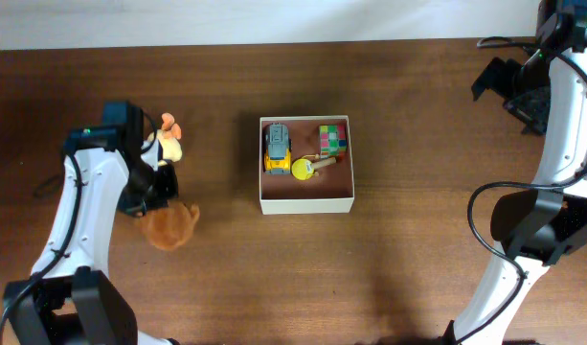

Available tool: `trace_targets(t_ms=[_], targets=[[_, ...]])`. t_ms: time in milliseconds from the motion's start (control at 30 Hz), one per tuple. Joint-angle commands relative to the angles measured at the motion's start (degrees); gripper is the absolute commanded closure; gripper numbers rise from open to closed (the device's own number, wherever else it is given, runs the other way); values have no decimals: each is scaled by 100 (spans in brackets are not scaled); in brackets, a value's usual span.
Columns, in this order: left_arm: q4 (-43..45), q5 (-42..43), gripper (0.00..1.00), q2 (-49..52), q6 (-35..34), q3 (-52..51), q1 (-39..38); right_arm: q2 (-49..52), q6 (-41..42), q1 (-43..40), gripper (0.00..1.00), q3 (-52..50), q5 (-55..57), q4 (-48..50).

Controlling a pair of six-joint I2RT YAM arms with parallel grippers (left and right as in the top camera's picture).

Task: Pack container
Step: 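Move the left gripper to the brown teddy bear and grasp it, then carry the teddy bear with the left gripper over the box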

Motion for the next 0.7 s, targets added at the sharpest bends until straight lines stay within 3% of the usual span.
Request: trace_targets(t_ms=[0, 333, 667], targets=[[-136, 57, 98, -9, -72, 350, -170, -90, 46, 15, 1, -15, -13, -13], [-146, 44, 98, -9, -103, 1027, -1287, -90, 46, 15, 1, -15, -13, -13], [380, 42, 98, -7, -769, 2153, -2573, -90, 46, 15, 1, -15, -13, -13]])
